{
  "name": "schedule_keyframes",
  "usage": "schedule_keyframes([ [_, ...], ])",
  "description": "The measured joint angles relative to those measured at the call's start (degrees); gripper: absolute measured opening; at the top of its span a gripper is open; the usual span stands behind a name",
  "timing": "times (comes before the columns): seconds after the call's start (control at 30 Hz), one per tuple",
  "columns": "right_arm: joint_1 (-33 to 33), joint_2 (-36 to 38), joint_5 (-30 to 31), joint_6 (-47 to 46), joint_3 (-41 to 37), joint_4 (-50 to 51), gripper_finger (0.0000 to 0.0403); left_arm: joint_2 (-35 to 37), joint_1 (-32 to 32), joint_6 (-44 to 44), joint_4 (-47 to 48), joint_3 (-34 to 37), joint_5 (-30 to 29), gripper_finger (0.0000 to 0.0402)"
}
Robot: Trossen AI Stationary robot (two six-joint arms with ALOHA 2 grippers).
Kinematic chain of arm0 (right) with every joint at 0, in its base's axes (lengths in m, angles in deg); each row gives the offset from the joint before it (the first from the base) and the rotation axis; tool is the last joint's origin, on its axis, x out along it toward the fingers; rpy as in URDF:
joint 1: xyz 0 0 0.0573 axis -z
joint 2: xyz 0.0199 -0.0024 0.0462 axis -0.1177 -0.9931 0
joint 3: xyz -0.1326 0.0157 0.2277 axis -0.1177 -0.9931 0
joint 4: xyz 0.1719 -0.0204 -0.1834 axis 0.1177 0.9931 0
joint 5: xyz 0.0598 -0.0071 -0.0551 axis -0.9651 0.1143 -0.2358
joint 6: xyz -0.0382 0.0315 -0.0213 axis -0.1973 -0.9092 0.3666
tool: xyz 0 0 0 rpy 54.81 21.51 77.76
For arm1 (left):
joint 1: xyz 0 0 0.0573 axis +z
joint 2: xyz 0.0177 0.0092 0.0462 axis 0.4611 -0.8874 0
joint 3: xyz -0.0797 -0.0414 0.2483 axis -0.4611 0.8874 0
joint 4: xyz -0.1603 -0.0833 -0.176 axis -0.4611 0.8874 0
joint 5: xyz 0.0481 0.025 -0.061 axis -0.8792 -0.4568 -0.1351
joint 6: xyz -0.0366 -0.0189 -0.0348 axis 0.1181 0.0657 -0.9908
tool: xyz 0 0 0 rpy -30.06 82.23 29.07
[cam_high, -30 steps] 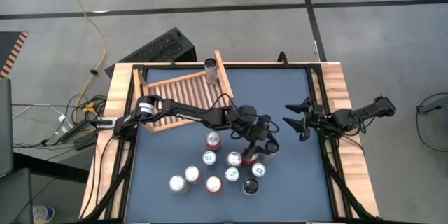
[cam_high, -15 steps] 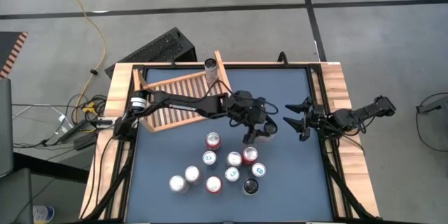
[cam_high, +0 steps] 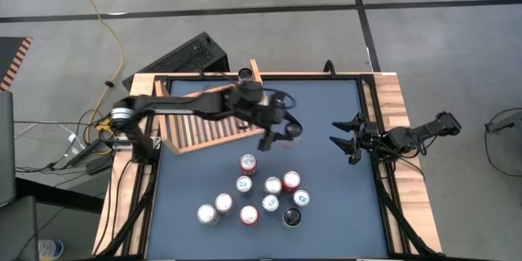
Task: Place canned beverage on shelf
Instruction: Put the top white pink soda can on the shelf aligned with the other white pink soda can
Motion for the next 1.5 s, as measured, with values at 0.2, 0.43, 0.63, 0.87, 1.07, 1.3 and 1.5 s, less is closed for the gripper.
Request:
schedule_keyframes([
  [0.2, 0.0, 0.0, 0.0, 0.0, 0.0, 0.4, 0.0274, 14.4, 2.2, 1.2, -2.8, 11.7, -8.1, 0.0240],
  [0.43, 0.0, 0.0, 0.0, 0.0, 0.0, 0.6, 0.0274, 26.0, 8.6, -2.6, -11.4, 28.8, -10.5, 0.0240],
  [0.63, 0.0, 0.0, 0.0, 0.0, 0.0, 0.6, 0.0274, 27.2, 16.0, -3.5, -12.8, 33.5, -8.2, 0.0240],
  [0.87, 0.0, 0.0, -0.1, 0.0, 0.0, 0.6, 0.0274, 22.8, 23.2, -4.6, -12.3, 33.4, 1.3, 0.0240],
  [1.07, 0.0, 0.0, -0.1, 0.0, 0.0, 0.7, 0.0274, 20.7, 26.5, -1.0, -10.9, 33.4, 8.9, 0.0239],
  [1.3, 0.0, 0.0, -0.1, 0.0, 0.0, 0.7, 0.0274, 20.1, 29.7, -1.4, -17.0, 36.4, 11.0, 0.0240],
  [1.5, 0.0, 0.0, 0.0, 0.0, 0.0, 0.7, 0.0274, 20.1, 30.4, -2.6, -21.9, 39.6, 12.6, 0.0240],
])
